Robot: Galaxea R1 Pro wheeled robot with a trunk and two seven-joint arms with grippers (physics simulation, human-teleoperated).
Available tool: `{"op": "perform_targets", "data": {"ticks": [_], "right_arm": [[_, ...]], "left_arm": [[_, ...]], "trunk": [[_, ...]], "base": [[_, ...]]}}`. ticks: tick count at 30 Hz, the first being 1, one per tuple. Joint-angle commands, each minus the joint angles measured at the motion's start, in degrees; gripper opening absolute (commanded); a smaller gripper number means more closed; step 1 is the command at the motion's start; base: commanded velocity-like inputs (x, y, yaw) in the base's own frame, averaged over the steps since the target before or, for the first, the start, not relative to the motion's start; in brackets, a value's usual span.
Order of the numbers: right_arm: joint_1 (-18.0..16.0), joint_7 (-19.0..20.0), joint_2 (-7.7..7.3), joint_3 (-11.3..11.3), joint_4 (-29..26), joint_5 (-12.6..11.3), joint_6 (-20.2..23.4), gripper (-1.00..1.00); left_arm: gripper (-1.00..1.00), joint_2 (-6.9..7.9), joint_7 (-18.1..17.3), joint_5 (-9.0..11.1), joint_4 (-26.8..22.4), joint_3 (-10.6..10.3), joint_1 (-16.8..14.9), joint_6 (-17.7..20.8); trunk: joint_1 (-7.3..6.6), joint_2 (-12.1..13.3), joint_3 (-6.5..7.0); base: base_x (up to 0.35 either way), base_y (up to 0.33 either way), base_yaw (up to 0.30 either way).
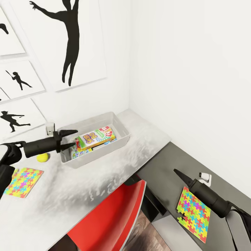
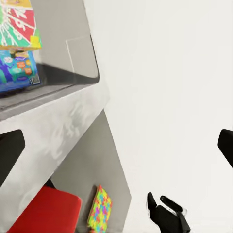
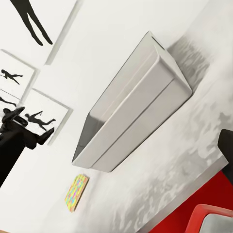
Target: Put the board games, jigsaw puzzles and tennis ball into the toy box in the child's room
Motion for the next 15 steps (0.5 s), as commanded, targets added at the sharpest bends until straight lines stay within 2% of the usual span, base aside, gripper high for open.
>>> {"op": "perform_targets", "data": {"ticks": [1, 4, 7, 8, 10, 11, 12, 13, 14, 15], "right_arm": [[0.0, 0.0, 0.00, 0.0, 0.0, -0.3, 0.4, 1.00], [0.0, 0.0, 0.00, 0.0, 0.0, -0.3, 0.3, 1.00], [0.0, 0.0, 0.00, 0.0, 0.0, -0.2, 0.3, 1.00], [0.0, 0.0, 0.00, -0.1, 0.0, -0.2, 0.3, 1.00], [0.0, 0.0, -0.02, -0.1, 0.0, -0.2, 0.3, 1.00], [0.0, 0.0, -0.03, -0.1, 0.0, -0.2, 0.3, 1.00], [0.0, 0.0, -0.04, -0.1, 0.0, -0.2, 0.3, 1.00], [0.0, 0.0, -0.05, -0.1, 0.0, -0.2, 0.3, 1.00], [0.0, 0.0, -0.03, -0.1, 0.0, -0.2, 0.3, 1.00], [0.0, 0.0, -0.03, -0.1, 0.0, -0.1, 0.3, 1.00]], "left_arm": [[1.00, 0.35, 0.5, 0.9, -0.2, 0.0, 1.3, 0.0], [1.00, 1.23, 0.4, 1.2, -1.4, 0.8, 7.6, 0.0], [1.00, 1.53, -0.3, 1.3, -1.9, 2.3, 11.0, 0.0], [1.00, 1.65, -1.4, 1.3, -2.1, 3.4, 13.4, 0.0], [1.00, 1.72, -3.5, 1.4, -2.3, 4.5, 16.1, 0.0], [1.00, 1.74, -5.1, 1.4, -2.3, 5.0, 17.6, 0.0], [1.00, 1.78, -8.9, 1.4, -2.4, 6.0, 20.5, 0.0], [1.00, 1.80, -11.1, 1.4, -2.4, 6.4, 22.0, 0.0], [1.00, 1.81, -16.0, 1.2, -2.4, 7.2, 24.6, 0.0], [1.00, 1.84, -18.5, 1.1, -2.4, 7.4, 25.9, 0.0]], "trunk": [[0.03, -0.1, -0.09], [0.03, -0.1, -0.09], [0.03, -0.1, -0.09], [0.03, -0.1, -0.09], [0.03, -0.1, -0.09], [0.03, -0.1, -0.09], [0.03, -0.1, -0.09], [0.03, -0.1, -0.09], [0.03, -0.1, -0.09], [0.03, -0.1, -0.09]], "base": [[0.000, 0.000, 0.000], [0.000, 0.000, 0.000], [0.000, 0.000, 0.000], [0.000, 0.000, 0.000], [0.000, 0.000, 0.000], [0.000, 0.000, 0.000], [0.000, 0.000, 0.000], [0.000, 0.000, 0.000], [0.000, 0.000, 0.000], [0.000, 0.000, 0.000]]}}
